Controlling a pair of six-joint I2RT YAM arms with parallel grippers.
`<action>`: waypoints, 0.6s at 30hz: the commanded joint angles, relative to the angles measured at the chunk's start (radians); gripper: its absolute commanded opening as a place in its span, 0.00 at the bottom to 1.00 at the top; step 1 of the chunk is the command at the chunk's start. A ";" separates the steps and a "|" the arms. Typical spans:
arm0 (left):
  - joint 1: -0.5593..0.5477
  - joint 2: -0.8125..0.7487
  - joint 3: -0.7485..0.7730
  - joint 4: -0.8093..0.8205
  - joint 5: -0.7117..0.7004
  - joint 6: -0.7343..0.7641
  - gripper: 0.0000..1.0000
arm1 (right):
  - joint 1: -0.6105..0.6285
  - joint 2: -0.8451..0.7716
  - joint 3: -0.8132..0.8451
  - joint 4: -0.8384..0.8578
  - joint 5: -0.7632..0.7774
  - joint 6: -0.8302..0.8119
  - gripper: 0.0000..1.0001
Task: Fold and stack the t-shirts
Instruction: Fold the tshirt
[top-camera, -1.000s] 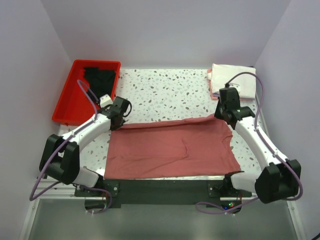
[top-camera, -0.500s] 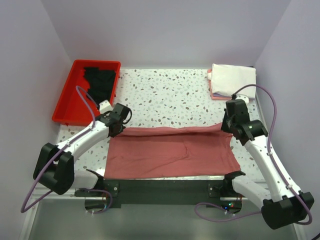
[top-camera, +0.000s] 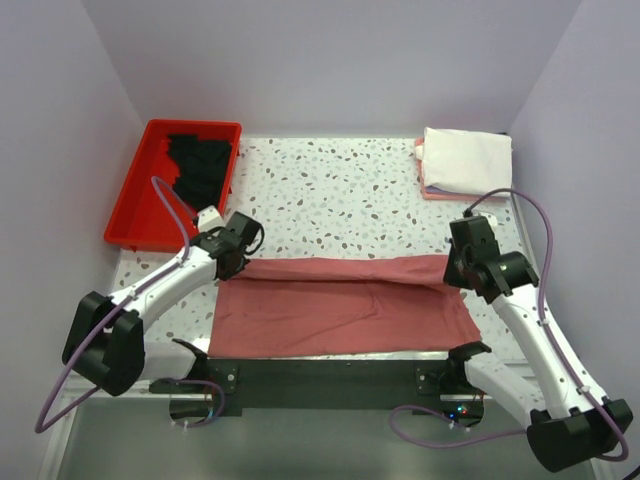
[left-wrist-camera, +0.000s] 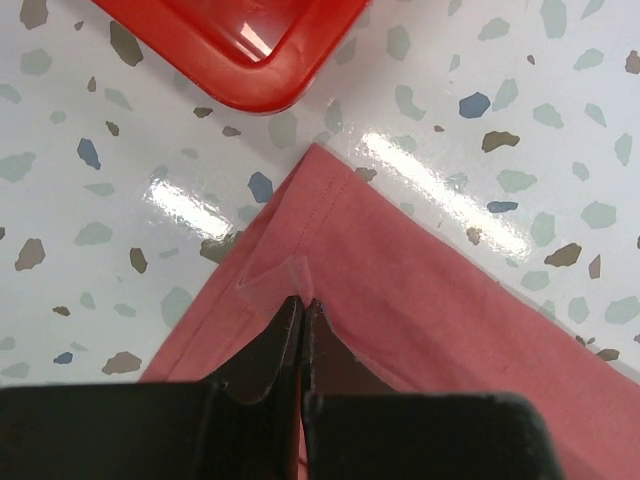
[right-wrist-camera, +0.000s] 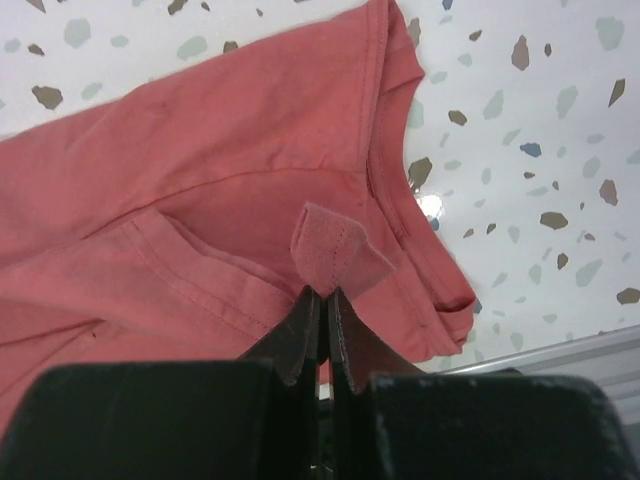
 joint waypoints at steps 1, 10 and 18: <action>-0.009 -0.049 -0.031 -0.031 -0.037 -0.027 0.00 | 0.002 -0.026 -0.016 -0.069 -0.005 0.024 0.00; -0.025 -0.066 -0.092 -0.004 0.006 -0.022 0.01 | 0.013 -0.045 -0.072 -0.130 -0.083 0.044 0.06; -0.026 -0.144 -0.117 -0.140 0.011 -0.065 0.48 | 0.039 -0.150 -0.045 -0.197 -0.270 0.025 0.59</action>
